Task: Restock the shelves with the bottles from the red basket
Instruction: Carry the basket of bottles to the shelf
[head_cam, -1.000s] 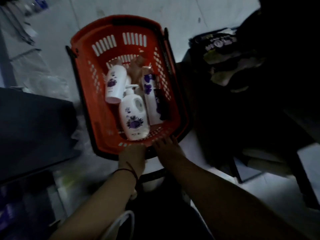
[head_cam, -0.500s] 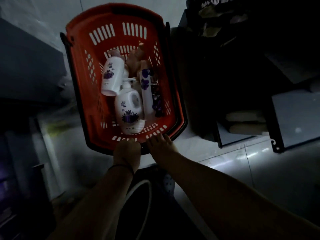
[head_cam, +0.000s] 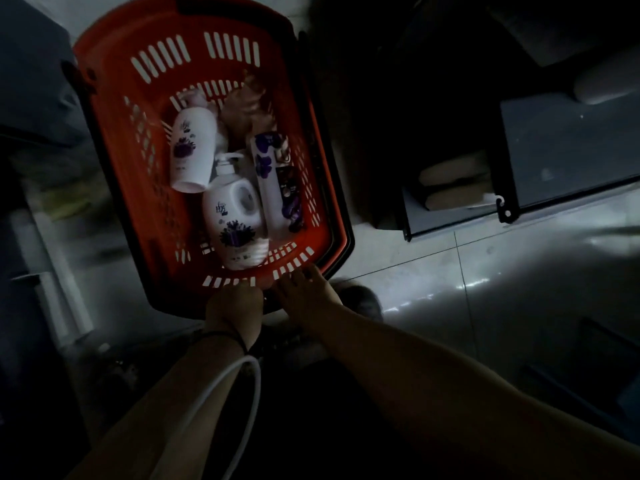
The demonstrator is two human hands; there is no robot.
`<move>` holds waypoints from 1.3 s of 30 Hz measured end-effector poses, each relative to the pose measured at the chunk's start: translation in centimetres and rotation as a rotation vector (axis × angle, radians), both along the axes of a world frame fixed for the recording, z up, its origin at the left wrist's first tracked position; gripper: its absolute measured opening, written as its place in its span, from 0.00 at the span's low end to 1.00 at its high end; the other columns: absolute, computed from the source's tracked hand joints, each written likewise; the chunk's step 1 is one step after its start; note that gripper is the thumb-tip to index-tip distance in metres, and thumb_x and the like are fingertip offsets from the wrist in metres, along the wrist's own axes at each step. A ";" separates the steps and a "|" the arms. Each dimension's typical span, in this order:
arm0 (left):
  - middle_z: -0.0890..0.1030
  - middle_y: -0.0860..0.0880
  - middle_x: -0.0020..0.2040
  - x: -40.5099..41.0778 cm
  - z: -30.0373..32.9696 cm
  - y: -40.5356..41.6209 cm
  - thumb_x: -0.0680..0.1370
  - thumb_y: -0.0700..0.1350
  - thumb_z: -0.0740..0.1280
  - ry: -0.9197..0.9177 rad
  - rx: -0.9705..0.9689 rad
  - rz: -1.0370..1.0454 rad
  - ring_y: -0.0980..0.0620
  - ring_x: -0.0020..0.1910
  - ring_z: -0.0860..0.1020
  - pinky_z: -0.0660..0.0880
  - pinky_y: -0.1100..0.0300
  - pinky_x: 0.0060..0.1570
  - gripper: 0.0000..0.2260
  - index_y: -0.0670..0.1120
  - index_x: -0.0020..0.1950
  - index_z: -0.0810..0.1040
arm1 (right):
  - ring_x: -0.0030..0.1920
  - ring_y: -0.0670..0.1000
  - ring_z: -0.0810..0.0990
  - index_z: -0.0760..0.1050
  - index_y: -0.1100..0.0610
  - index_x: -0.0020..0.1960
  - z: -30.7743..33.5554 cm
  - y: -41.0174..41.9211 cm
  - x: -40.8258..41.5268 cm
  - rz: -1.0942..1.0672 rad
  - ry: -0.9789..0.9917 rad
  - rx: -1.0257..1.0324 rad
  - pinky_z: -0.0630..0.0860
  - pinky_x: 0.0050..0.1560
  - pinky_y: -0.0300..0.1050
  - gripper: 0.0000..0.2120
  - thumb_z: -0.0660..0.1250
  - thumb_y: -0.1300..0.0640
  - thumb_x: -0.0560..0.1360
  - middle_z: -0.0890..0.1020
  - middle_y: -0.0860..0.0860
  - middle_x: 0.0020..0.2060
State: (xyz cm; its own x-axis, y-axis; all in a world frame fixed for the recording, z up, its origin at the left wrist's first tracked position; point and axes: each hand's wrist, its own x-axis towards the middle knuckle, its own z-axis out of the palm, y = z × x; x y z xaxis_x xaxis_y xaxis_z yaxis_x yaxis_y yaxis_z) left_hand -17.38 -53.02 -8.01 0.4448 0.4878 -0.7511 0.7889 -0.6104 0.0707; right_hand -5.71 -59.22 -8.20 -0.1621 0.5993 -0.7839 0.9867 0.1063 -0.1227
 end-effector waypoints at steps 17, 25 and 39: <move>0.74 0.45 0.66 5.0 0.9 -14.9 0.75 0.52 0.68 0.038 -0.126 0.533 0.45 0.67 0.71 0.68 0.52 0.67 0.20 0.47 0.65 0.73 | 0.44 0.50 0.86 0.85 0.49 0.47 0.4 -9.3 7.6 0.470 0.232 0.396 0.82 0.46 0.46 0.17 0.77 0.44 0.60 0.87 0.48 0.42; 0.73 0.46 0.66 9.1 0.1 -23.1 0.79 0.50 0.62 -0.118 -0.043 0.757 0.44 0.66 0.72 0.72 0.50 0.62 0.18 0.47 0.67 0.71 | 0.50 0.62 0.82 0.80 0.63 0.57 -0.1 -12.5 12.0 0.730 0.257 0.309 0.76 0.57 0.59 0.16 0.65 0.62 0.71 0.84 0.61 0.50; 0.71 0.46 0.67 18.7 -0.5 -34.8 0.78 0.53 0.62 -0.215 -0.087 1.087 0.44 0.67 0.69 0.68 0.51 0.67 0.21 0.48 0.70 0.69 | 0.38 0.57 0.85 0.84 0.60 0.47 -1.4 -19.0 21.3 1.147 0.361 0.390 0.82 0.41 0.55 0.20 0.80 0.63 0.55 0.86 0.57 0.40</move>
State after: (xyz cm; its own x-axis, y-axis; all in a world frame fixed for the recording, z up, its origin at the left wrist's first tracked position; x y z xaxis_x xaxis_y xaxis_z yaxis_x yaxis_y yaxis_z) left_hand 1.32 -87.85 -8.48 -0.0625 0.6468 -0.7601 0.8674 0.4119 0.2792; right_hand 15.60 -78.20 -9.57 -0.9078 0.1535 -0.3904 0.2207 0.9662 -0.1332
